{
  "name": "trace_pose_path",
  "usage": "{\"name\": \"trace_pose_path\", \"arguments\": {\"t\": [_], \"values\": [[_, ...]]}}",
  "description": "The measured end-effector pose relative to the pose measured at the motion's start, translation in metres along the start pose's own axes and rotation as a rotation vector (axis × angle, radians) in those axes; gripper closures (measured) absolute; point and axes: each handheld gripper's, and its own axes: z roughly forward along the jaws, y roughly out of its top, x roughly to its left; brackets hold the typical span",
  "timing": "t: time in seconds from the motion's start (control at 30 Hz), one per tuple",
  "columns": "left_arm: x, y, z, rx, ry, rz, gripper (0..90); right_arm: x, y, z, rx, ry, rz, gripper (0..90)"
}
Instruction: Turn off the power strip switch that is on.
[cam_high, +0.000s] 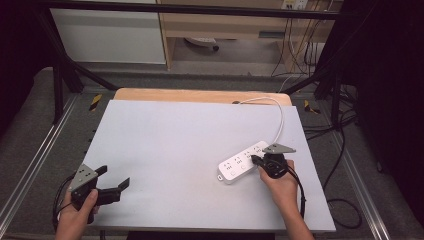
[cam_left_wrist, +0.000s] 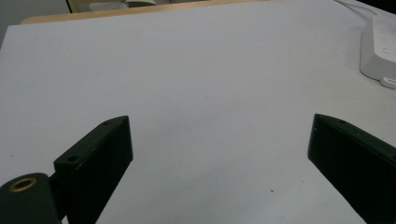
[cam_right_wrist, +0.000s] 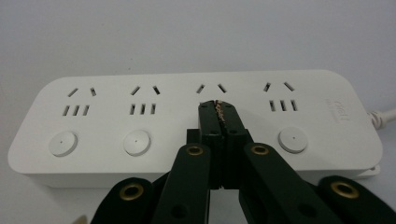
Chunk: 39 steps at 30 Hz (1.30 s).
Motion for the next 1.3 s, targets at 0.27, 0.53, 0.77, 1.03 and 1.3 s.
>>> {"name": "trace_pose_path", "arguments": {"t": [0.27,0.53,0.77,1.03,1.3], "values": [[0.0000,0.0000,0.0002,0.002,0.002,0.001,6.4,0.0004,-0.0006,-0.0008,0.002,-0.001,0.007,90.0],[-0.0001,-0.0001,0.0002,0.003,0.001,0.002,6.4,-0.0003,-0.0001,-0.0004,0.003,0.001,0.007,90.0],[-0.0003,-0.0002,0.0006,0.006,0.000,0.001,6.4,-0.0001,0.0008,-0.0002,0.009,-0.002,0.006,90.0],[-0.0001,-0.0004,0.0007,0.009,0.000,0.004,6.4,0.0017,0.0016,-0.0003,0.017,-0.010,0.000,90.0],[0.0005,-0.0009,0.0009,0.012,0.001,-0.001,6.4,0.0025,0.0016,-0.0001,0.016,-0.014,-0.007,90.0]]}}
